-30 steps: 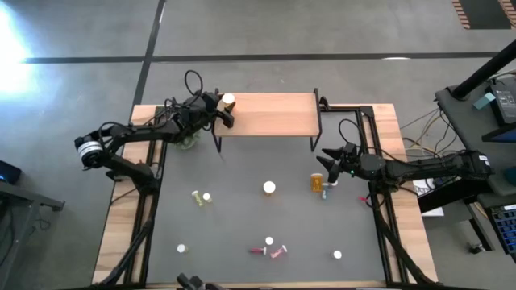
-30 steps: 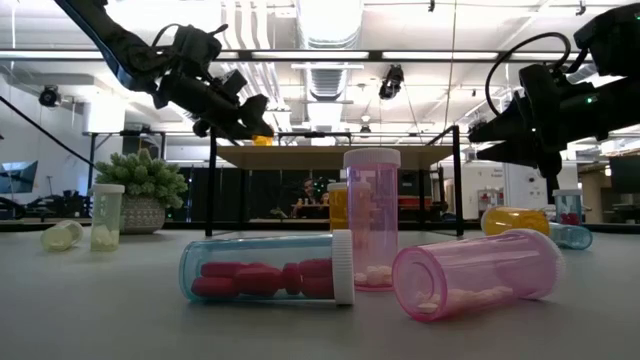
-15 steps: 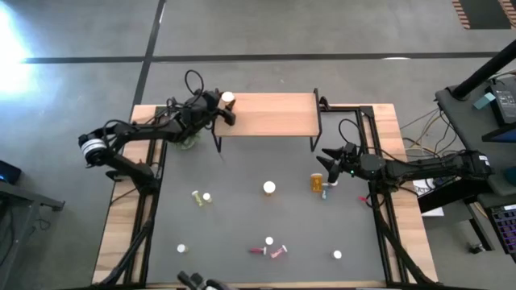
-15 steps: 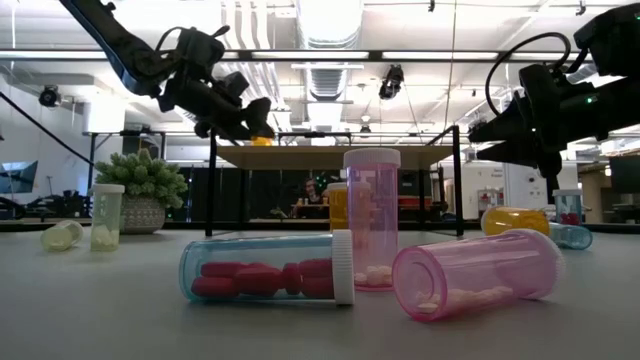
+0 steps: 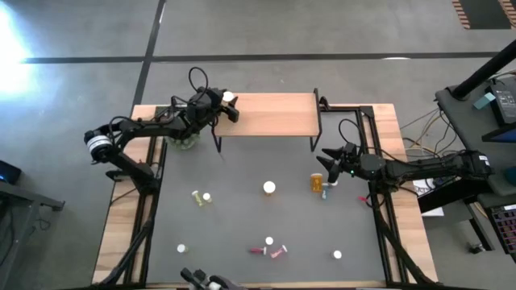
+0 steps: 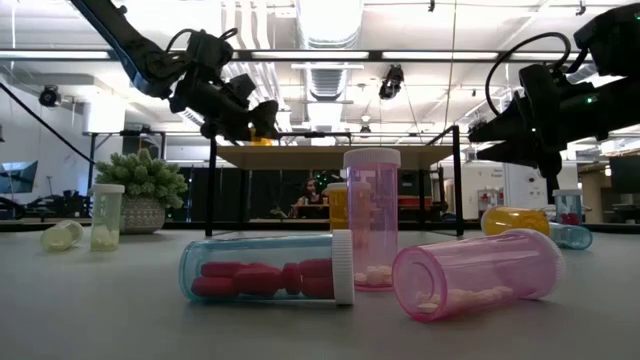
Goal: Pick and place medicine bottles onto shelf by color
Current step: Put the left orange pill bottle on the shelf
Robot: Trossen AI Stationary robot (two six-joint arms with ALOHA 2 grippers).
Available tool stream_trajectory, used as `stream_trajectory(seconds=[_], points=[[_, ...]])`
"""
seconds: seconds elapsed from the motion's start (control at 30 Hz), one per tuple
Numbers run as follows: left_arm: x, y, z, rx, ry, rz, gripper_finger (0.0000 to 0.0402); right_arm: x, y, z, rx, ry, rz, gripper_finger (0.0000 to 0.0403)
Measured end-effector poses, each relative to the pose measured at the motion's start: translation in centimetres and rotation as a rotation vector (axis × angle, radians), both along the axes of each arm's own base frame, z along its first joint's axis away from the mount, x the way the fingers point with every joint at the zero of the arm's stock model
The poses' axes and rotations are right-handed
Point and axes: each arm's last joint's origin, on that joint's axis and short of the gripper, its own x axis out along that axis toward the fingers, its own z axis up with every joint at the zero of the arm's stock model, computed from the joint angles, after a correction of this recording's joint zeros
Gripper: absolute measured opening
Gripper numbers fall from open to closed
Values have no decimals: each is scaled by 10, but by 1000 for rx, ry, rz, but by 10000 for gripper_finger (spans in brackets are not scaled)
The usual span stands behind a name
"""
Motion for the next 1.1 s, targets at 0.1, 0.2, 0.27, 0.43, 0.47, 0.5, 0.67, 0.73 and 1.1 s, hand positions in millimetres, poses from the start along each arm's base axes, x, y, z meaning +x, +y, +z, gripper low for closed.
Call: stream_trajectory(seconds=[0.1,0.2,0.27,0.43,0.47,0.5,0.67,0.73,1.1], points=[[-2,-2,2,-7,2,-1,247,0,0,0,0,0,0,224],[-6,-5,4,-12,9,-2,247,0,0,0,0,0,0,224],[-8,-7,4,-18,17,-2,247,0,0,0,0,0,0,224],[-9,-8,3,-29,29,-9,245,0,0,0,0,0,0,224],[-9,-8,3,-29,29,-10,242,0,0,0,0,0,0,224],[-8,-8,3,-29,29,-12,238,0,0,0,0,0,0,224],[-8,-8,3,-31,28,-23,201,0,0,0,0,0,0,224],[-8,-8,3,-31,28,-26,186,0,0,0,0,0,0,224],[-6,-5,7,-14,16,-28,177,0,0,0,0,0,0,224]])
